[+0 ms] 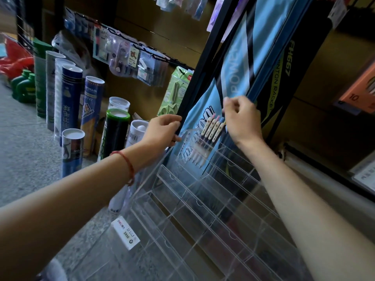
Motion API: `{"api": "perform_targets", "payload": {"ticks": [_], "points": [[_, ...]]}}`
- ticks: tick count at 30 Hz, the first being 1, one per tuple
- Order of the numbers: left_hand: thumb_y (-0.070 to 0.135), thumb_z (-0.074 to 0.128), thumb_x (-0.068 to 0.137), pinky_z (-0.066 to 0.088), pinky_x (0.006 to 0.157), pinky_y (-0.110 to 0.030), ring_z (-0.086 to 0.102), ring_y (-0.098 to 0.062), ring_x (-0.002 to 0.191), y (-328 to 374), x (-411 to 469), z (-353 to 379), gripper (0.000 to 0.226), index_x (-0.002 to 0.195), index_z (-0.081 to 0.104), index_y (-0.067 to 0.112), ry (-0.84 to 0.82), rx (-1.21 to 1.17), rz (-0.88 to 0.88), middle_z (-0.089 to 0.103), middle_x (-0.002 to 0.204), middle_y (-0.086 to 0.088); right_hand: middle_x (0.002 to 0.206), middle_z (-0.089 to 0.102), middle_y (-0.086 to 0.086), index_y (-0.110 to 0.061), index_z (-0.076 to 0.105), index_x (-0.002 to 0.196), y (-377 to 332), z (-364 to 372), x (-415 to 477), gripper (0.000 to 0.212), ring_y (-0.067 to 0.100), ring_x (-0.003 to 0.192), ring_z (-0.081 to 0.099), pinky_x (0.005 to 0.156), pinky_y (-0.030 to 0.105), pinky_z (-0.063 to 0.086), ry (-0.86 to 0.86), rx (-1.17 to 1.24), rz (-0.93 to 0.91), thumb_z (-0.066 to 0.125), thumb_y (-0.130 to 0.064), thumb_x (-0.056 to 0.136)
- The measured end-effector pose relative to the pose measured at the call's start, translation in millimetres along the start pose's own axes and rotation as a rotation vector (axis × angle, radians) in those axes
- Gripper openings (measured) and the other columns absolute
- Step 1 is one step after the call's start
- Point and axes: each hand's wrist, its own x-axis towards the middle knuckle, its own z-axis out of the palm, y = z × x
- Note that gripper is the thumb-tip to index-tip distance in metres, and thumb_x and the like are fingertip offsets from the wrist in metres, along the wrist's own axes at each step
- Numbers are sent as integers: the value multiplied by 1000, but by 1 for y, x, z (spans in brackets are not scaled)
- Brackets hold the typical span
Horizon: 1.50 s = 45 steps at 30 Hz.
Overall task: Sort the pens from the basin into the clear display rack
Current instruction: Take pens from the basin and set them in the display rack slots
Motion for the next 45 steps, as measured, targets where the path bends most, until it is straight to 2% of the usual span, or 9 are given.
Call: {"api": "perform_targets", "payload": {"ticks": [4, 9, 12, 15, 18, 26, 32, 37, 45], "points": [[5, 43, 94, 47, 49, -12, 60, -4, 54, -21, -46, -69, 22, 93, 63, 16, 50, 96, -27, 65, 88, 2, 72, 61, 2, -11, 56, 87, -50, 4, -54, 12, 7, 59, 57, 59, 25, 49, 154, 319, -218, 47, -3, 88], [-3, 47, 88, 41, 42, -12, 53, 1, 41, -84, -119, -162, 24, 75, 61, 13, 153, 406, -255, 59, 67, -7, 84, 65, 5, -24, 56, 84, -82, 124, -200, 17, 17, 71, 61, 64, 27, 51, -793, 598, 97, 53, -8, 88], [-7, 49, 84, 42, 57, -22, 59, -11, 66, -144, -164, -214, 22, 80, 64, 8, 169, 673, -359, 63, 80, -12, 87, 64, 7, -28, 52, 72, -56, 200, -284, 25, 17, 70, 56, 68, 34, 50, -1025, 536, 408, 53, -7, 85], [-7, 47, 80, 42, 80, -27, 59, -23, 95, -193, -206, -259, 28, 96, 67, 4, 131, 1004, -323, 65, 101, -10, 80, 57, 4, -25, 48, 65, -19, 242, -345, 32, 12, 61, 48, 59, 20, 41, -1192, 349, 563, 49, 0, 84], [0, 46, 69, 51, 77, -43, 61, -38, 90, -223, -233, -293, 31, 90, 68, 9, 55, 1204, -247, 65, 97, -14, 76, 56, 4, -17, 53, 67, 5, 257, -377, 23, 21, 72, 56, 66, 28, 44, -1132, 187, 638, 51, 2, 81], [11, 58, 78, 49, 63, -34, 61, -29, 75, -262, -273, -299, 12, 87, 66, 10, -75, 1266, -173, 63, 85, -8, 112, 57, 10, -12, 55, 101, -7, 279, -405, 16, 27, 104, 55, 81, 30, 42, -1101, 168, 403, 46, -3, 91], [25, 48, 92, 41, 80, -35, 55, -28, 96, -277, -265, -280, 22, 106, 62, 17, -91, 1433, -273, 60, 102, -4, 148, 26, 8, -17, 32, 141, -27, 305, -405, 43, 28, 130, 37, 98, 37, 35, -1200, 39, 279, 39, -27, 100], [30, 44, 94, 35, 84, -33, 49, -24, 106, -282, -255, -275, 24, 111, 60, 21, -47, 1455, -348, 56, 110, -1, 123, 47, 10, -15, 51, 98, -28, 311, -404, 14, 29, 108, 50, 92, 35, 41, -1131, 89, 394, 51, -28, 94], [8, 60, 86, 44, 67, -31, 53, -19, 75, -240, -256, -261, 8, 94, 62, 5, 87, 1083, -54, 48, 90, 0, 93, 56, 3, -8, 54, 112, -46, 272, -369, 21, 15, 87, 53, 73, 23, 41, -974, 522, 596, 56, -14, 92]]}}
